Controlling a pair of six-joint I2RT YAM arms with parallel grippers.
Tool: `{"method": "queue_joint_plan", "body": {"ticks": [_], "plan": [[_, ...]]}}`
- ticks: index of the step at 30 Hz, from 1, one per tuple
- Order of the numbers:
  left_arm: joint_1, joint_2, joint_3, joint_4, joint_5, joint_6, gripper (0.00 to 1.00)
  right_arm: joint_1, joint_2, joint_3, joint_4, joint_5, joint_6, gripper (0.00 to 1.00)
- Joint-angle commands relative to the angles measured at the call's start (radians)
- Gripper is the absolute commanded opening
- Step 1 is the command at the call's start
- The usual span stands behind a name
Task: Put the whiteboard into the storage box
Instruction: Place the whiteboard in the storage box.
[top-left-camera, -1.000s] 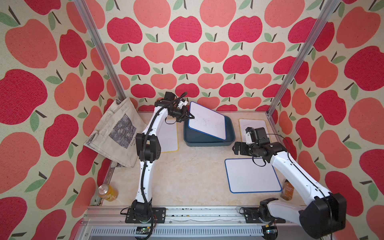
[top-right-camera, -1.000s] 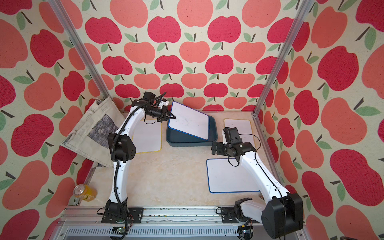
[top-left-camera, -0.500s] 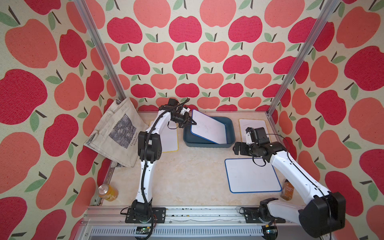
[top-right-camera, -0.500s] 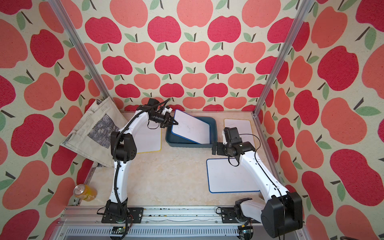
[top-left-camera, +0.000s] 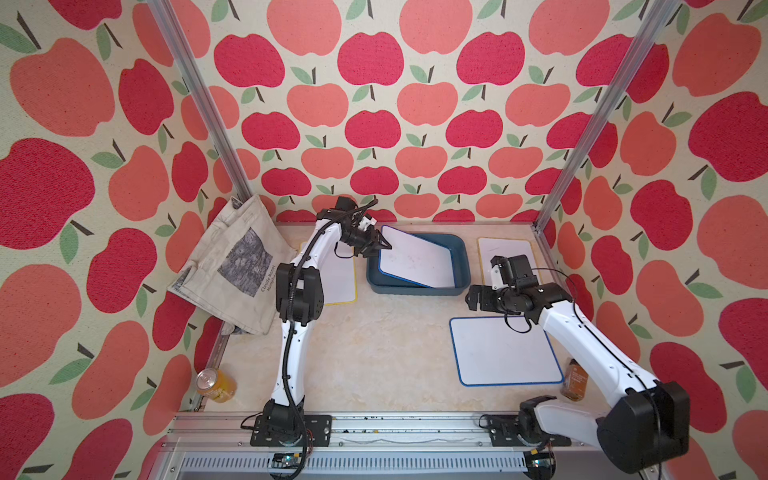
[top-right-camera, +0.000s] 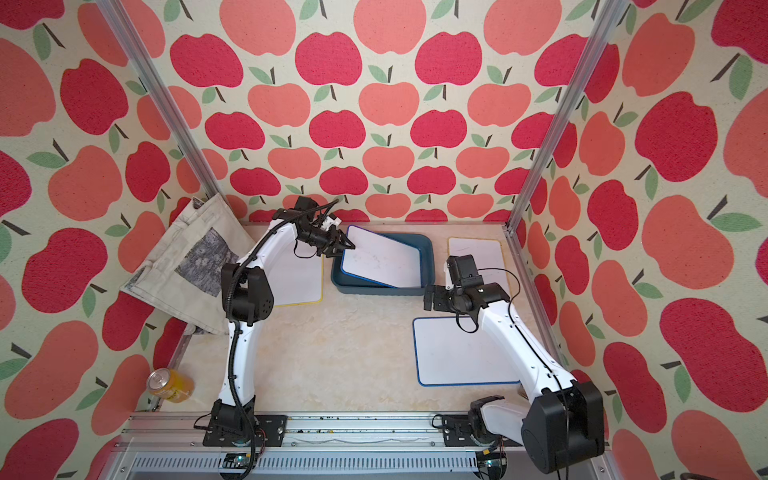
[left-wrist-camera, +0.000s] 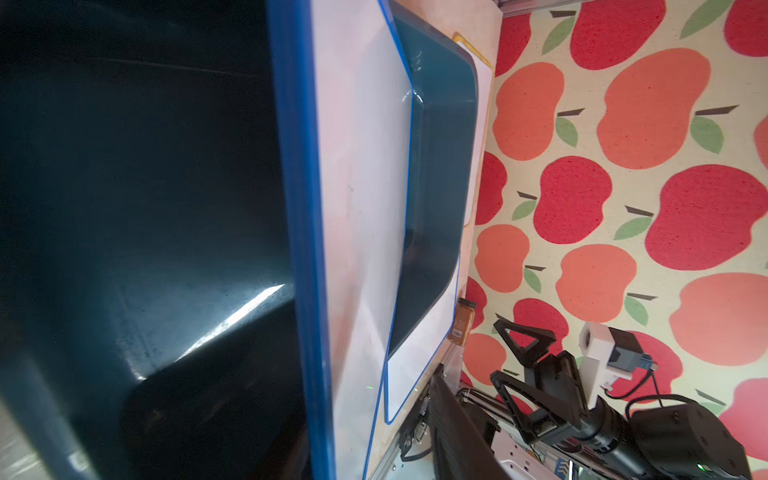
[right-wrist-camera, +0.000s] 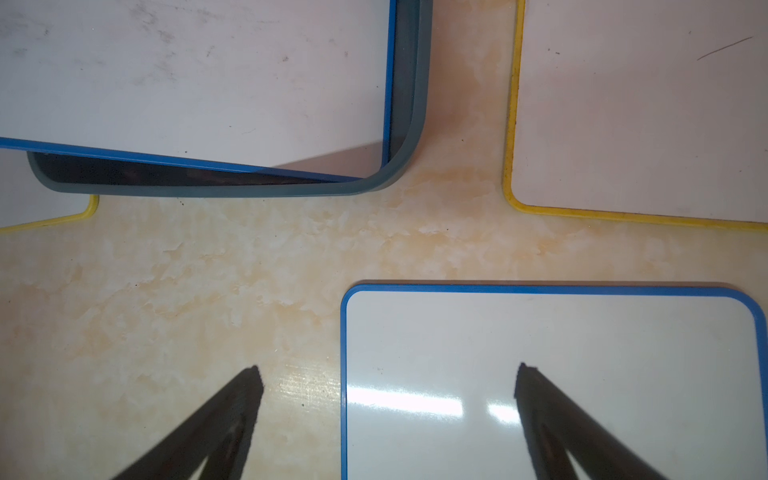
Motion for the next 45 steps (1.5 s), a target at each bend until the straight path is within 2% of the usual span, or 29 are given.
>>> {"method": "queue_joint_plan", "body": {"ticks": [1, 6, 10, 11, 12, 14, 19, 25, 30, 34, 40, 45], "plan": [[0.007, 0.035, 0.060, -0.100, -0.115, 0.024, 0.44, -0.006, 0.001, 0.016, -0.034, 0.012, -0.008, 0.99], [0.003, 0.047, 0.062, -0.128, -0.199, 0.019, 0.45, -0.006, 0.006, 0.012, -0.042, 0.008, -0.005, 0.99], [-0.003, 0.055, 0.063, -0.128, -0.223, 0.008, 0.46, -0.005, 0.023, 0.002, -0.051, -0.013, 0.007, 0.99], [-0.006, 0.057, 0.066, -0.131, -0.237, 0.004, 0.49, -0.004, 0.024, -0.003, -0.051, -0.012, 0.014, 0.99], [-0.009, 0.059, 0.071, -0.139, -0.265, 0.002, 0.57, -0.003, 0.021, -0.014, -0.047, -0.009, 0.022, 0.99], [-0.019, 0.063, 0.089, -0.165, -0.327, 0.009, 0.57, -0.003, 0.010, -0.039, -0.029, -0.003, 0.033, 0.99], [-0.037, 0.055, 0.093, -0.179, -0.372, 0.019, 0.57, -0.003, 0.013, -0.062, -0.015, -0.015, 0.042, 0.99], [-0.059, -0.041, 0.032, -0.146, -0.351, 0.024, 0.56, 0.032, 0.044, -0.095, -0.005, -0.071, 0.078, 0.99], [-0.084, -0.237, -0.163, -0.015, -0.300, -0.001, 0.56, 0.135, 0.059, -0.137, 0.034, -0.100, 0.146, 0.98], [-0.091, -0.440, -0.428, 0.078, -0.317, -0.013, 0.56, 0.229, 0.091, -0.169, 0.071, -0.104, 0.198, 0.97], [-0.091, -0.728, -0.821, 0.170, -0.361, -0.046, 0.58, 0.272, 0.112, -0.221, 0.099, -0.103, 0.231, 0.98], [-0.088, -0.901, -1.045, 0.222, -0.372, -0.085, 0.58, 0.332, 0.144, -0.248, 0.128, -0.106, 0.272, 0.98]]}}
